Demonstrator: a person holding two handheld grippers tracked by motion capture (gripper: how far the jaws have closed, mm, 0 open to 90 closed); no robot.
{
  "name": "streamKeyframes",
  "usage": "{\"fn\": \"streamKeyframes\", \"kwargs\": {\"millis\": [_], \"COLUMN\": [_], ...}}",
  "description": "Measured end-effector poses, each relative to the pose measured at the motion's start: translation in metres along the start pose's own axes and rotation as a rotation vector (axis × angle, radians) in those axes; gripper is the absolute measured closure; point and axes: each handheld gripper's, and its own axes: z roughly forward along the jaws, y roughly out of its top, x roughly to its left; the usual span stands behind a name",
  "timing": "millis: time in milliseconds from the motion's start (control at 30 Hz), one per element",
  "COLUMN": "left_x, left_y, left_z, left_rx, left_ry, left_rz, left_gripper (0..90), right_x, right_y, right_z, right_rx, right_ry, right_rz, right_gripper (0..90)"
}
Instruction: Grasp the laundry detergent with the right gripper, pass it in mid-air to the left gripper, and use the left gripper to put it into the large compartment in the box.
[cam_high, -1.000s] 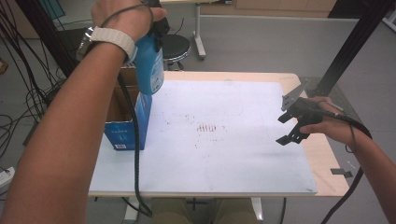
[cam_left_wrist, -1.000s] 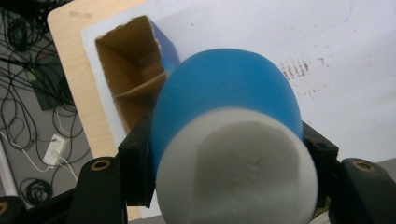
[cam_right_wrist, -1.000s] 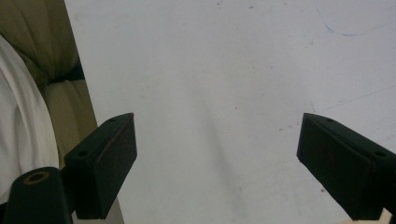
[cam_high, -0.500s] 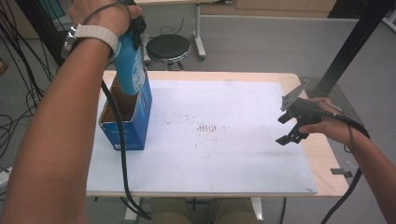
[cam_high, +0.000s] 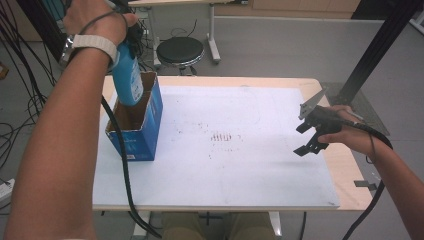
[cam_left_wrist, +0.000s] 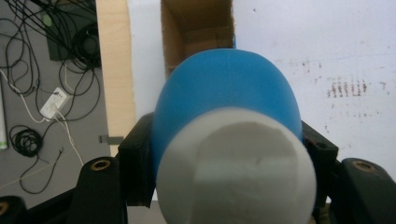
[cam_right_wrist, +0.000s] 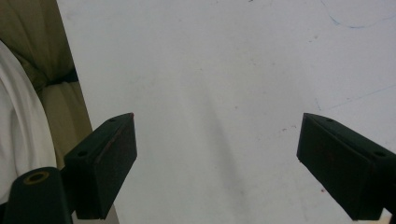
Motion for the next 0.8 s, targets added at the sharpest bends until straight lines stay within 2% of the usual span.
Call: {"fn": "streamKeyframes", "kwargs": {"millis": [300, 800], "left_x": [0.011, 0.021], "left_y": [-0.002, -0.009], "left_z": [0.024, 0.073], "left_rx": [0.000, 0.024], "left_ry": [-0.011, -0.023], "left_rz": [-0.026, -0.032], "left_gripper": [37.4, 37.4], "right_x": [-0.001, -0.002], "right_y": [0.000, -0.002], "right_z": [0.004, 0.009], "right_rx": [0.000, -0.006], "right_ry": [-0.002, 0.006], "right_rz": [0.007, 0.020], "right_gripper": [12.1, 11.9]}}
